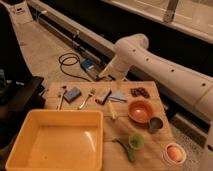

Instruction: Wipe tray with brush

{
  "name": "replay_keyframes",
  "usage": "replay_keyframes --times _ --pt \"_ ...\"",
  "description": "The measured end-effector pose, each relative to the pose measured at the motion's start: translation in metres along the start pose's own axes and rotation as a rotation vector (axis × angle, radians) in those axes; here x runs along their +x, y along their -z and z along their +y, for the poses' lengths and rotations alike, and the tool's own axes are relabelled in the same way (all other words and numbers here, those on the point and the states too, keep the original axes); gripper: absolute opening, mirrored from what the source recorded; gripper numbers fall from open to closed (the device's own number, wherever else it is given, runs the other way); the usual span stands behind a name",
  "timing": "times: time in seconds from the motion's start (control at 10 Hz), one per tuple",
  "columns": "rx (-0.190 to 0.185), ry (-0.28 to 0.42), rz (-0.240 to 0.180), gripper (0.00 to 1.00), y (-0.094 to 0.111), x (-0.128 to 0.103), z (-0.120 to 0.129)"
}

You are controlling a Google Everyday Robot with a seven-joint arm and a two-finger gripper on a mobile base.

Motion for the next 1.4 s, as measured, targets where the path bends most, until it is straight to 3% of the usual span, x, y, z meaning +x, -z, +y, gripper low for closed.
replay_keyframes --times 0.1,0.4,0.7,1.2,1.4 --pt "0.004 0.057 -0.028 0.70 -0.019 -0.015 -0.028" --pt "0.013 0.173 -0.096 0.70 -0.058 -0.046 -0.080" --pt "0.046 0.230 -0.189 0.70 -0.087 -0.069 -0.112" --pt "0.043 0.233 -0.189 0.70 -0.087 -0.068 -0.111" --pt "0.024 0.274 -0.139 0.70 -0.087 -0.065 -0.118"
